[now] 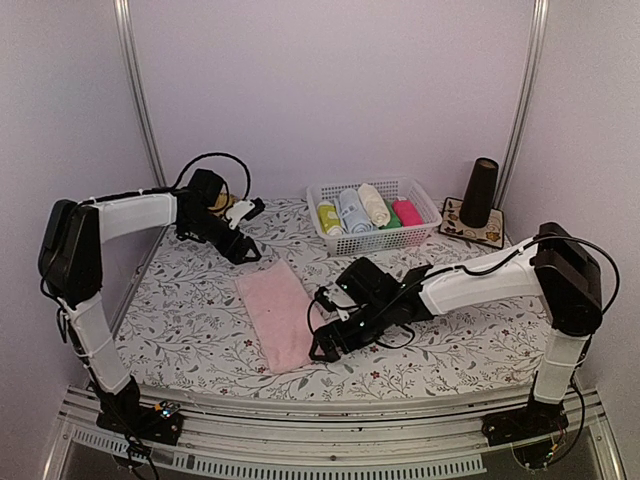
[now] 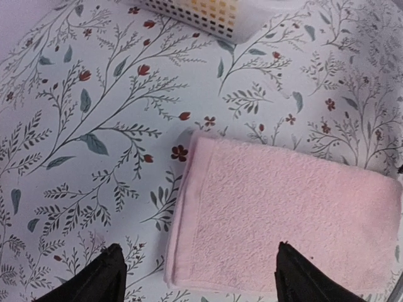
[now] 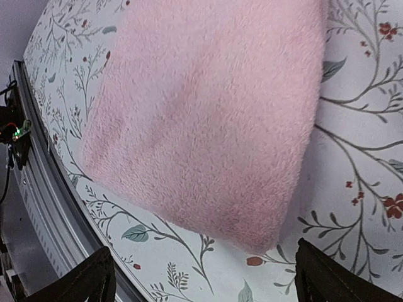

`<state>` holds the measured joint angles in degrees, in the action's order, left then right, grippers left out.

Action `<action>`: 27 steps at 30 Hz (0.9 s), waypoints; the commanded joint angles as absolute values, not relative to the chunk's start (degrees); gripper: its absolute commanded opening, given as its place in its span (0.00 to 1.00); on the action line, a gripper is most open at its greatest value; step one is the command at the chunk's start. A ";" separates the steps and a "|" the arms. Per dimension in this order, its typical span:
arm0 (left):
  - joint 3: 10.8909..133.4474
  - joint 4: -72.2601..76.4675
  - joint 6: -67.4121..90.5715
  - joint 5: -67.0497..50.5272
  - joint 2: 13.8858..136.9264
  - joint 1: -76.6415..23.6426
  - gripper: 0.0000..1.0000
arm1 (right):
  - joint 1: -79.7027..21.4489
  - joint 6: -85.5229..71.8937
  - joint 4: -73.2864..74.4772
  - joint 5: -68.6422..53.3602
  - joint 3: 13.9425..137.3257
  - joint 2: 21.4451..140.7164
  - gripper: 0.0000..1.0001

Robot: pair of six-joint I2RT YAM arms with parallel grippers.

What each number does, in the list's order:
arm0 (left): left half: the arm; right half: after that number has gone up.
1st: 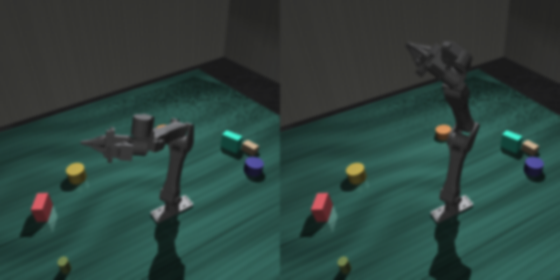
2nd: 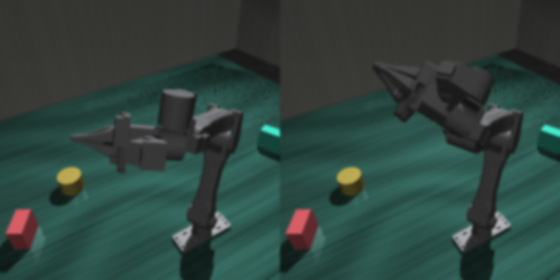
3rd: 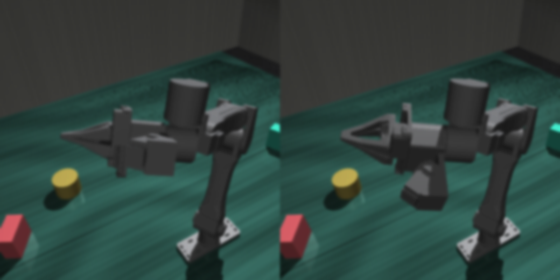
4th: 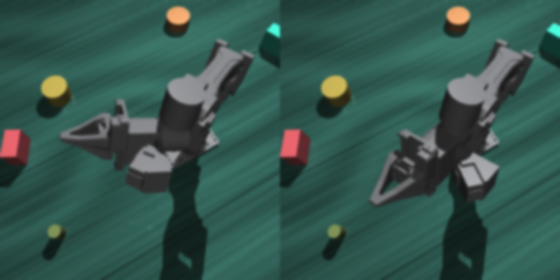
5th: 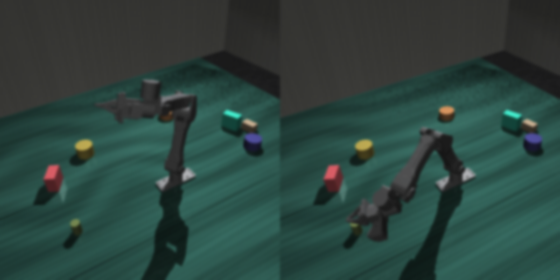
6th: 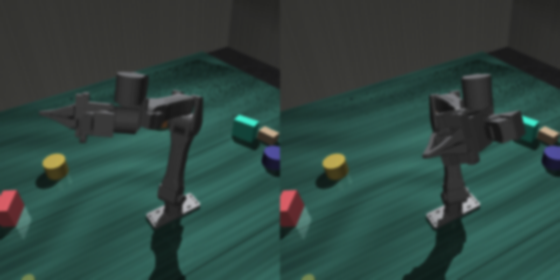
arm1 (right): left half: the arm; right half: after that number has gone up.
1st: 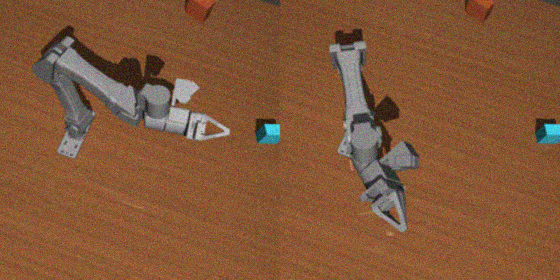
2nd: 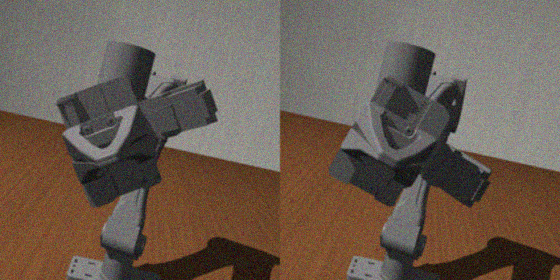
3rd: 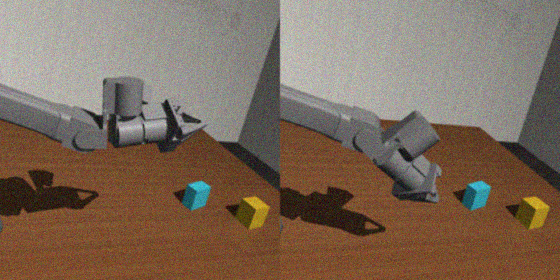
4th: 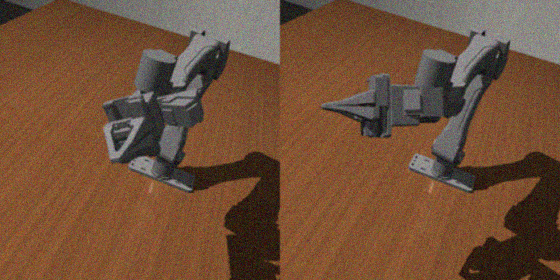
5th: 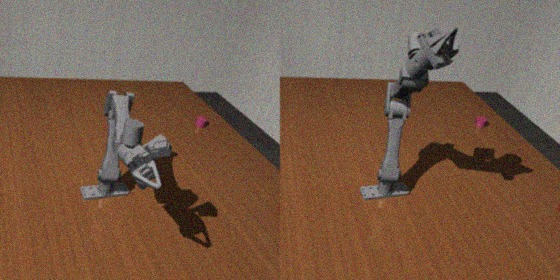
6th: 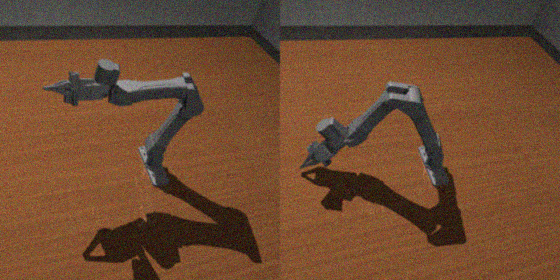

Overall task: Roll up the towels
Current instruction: Rotate the towel at the center of the board.

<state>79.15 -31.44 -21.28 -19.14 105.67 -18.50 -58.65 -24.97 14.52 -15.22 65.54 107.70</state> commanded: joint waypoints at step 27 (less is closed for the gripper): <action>94.97 -36.56 -19.23 -50.18 131.57 -24.45 0.70 | -48.11 -22.31 -11.42 -35.62 80.05 123.79 0.99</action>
<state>94.83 -41.76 -23.20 -55.02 129.56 -24.49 -48.86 -21.89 -7.44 -34.26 76.88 120.92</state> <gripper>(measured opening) 0.700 0.989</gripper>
